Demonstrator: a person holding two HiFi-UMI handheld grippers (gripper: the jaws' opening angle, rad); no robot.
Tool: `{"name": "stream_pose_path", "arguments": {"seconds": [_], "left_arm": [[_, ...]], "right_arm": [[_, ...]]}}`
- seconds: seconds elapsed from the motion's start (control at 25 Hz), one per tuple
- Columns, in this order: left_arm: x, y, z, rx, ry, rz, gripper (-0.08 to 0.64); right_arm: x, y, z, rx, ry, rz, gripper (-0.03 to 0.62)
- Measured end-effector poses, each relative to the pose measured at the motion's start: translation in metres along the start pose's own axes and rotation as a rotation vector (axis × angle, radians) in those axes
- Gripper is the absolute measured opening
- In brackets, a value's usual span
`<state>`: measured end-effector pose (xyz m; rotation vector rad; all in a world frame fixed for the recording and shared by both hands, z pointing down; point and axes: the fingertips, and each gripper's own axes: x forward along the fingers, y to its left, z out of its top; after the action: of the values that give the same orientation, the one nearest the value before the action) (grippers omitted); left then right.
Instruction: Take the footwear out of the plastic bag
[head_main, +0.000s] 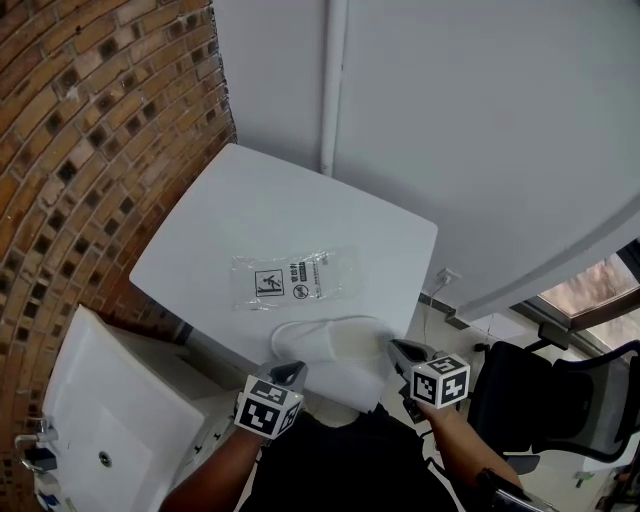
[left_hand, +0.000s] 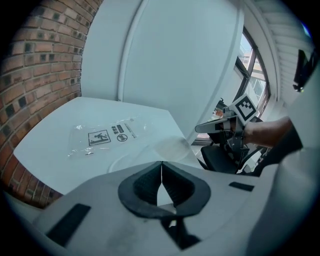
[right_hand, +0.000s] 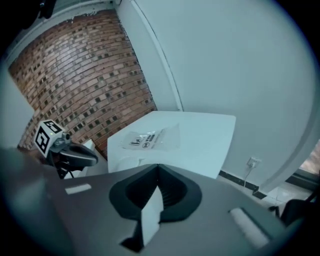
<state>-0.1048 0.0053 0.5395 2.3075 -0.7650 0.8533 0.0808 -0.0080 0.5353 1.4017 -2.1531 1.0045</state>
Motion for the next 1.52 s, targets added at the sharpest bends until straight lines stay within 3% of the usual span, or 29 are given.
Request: {"name": "stream_pose_path", "arguments": {"seconds": [0.16,0.32,0.52,0.72,0.84,1.12,1.52], "left_arm": [[0.000,-0.010,0.002,0.055,0.005,-0.060,0.008],[0.000,-0.013,0.017,0.096,-0.016,-0.055,0.008],[-0.021,-0.027,0.025,0.065,-0.075,-0.010,0.008],[-0.028,-0.057,0.012,0.024,-0.097,0.071,0.008],[-0.023,-0.095,0.000,-0.023,-0.103,0.071,0.008],[-0.017,-0.192,-0.021,-0.005,-0.112,0.069,0.008],[-0.055,-0.209,-0.044,-0.102,-0.166,0.217,0.008]], "right_arm": [[-0.017,0.037,-0.005,0.054,-0.057,0.069,0.000],[-0.034,0.055,-0.009,0.065,-0.089,0.123,0.000],[-0.049,0.080,-0.030,-0.065,-0.018,0.194,0.000],[-0.084,0.076,-0.028,-0.124,-0.044,0.258,0.000],[-0.114,0.072,-0.031,-0.142,-0.075,0.297,0.000],[-0.171,0.060,-0.059,-0.189,-0.092,0.363,0.001],[-0.204,0.055,-0.081,-0.205,-0.098,0.418,0.000]]}}
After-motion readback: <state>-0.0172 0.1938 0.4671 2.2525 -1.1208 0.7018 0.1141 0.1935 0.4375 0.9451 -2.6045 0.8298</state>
